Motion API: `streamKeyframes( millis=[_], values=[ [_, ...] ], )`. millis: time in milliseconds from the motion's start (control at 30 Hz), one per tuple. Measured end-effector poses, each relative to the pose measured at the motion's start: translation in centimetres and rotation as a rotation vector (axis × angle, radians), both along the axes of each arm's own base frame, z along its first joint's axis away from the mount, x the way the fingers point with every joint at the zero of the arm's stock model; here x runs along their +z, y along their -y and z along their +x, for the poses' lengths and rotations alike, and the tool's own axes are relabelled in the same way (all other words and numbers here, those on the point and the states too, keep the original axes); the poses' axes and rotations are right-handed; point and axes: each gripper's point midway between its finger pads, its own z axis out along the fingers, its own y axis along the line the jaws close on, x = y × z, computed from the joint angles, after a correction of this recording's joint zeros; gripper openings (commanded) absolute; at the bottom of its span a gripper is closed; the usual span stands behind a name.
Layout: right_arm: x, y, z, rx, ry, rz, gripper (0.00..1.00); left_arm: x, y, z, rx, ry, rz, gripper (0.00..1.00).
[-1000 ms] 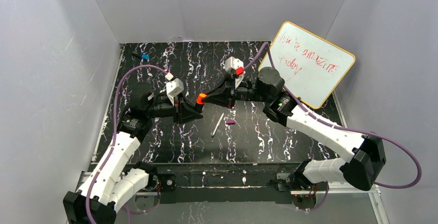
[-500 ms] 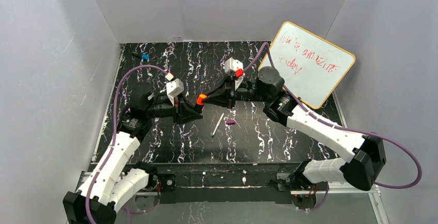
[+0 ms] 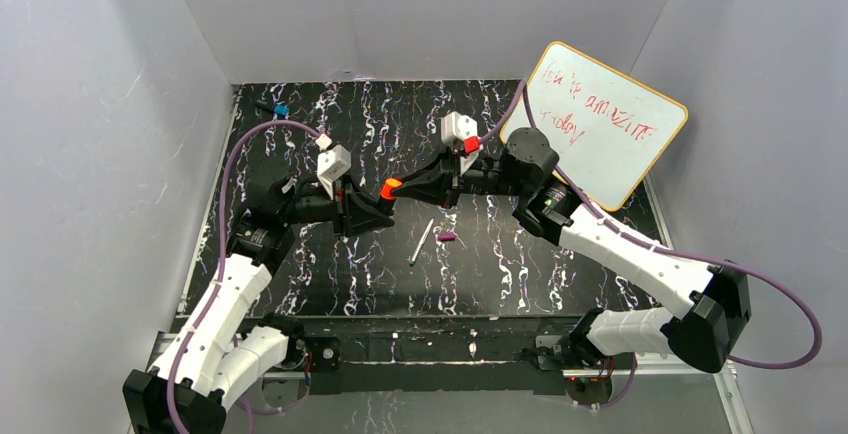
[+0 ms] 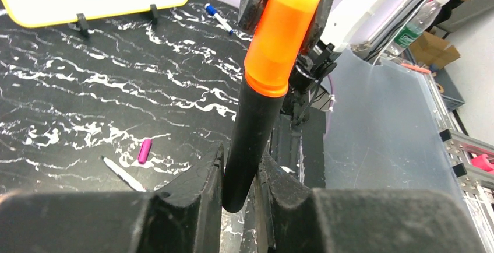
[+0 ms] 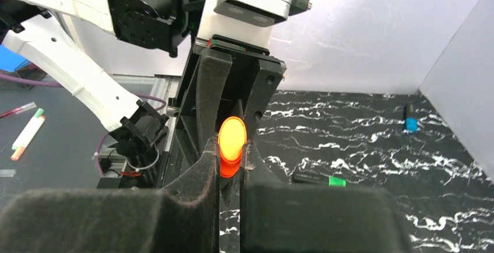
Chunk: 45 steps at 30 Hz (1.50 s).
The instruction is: Insert the pens into the pen caps
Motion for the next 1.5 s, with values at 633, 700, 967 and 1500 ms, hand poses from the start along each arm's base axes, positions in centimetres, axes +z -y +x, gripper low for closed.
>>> streamKeyframes(
  millis=[633,700,967,1500],
  values=[
    [2.2,-0.4,-1.8,0.06,0.114,0.069,0.01,2.5,0.1,-1.4,-0.116,0.044,-0.072,0.0],
    [2.2,-0.4,-1.8,0.061,0.116,0.071,0.01,2.5,0.1,-1.4,-0.118,0.046,-0.072,0.0],
    [2.1,-0.5,-1.6,0.036,0.093,0.044,0.4,2.1,0.1,-1.3,-0.107,0.043,-0.062,0.0],
    [-17.0,2.7,-7.0,0.067,-0.367,-0.532,0.65,9.6,-0.7,-1.3,0.02,0.316,-0.147,0.0]
  ],
)
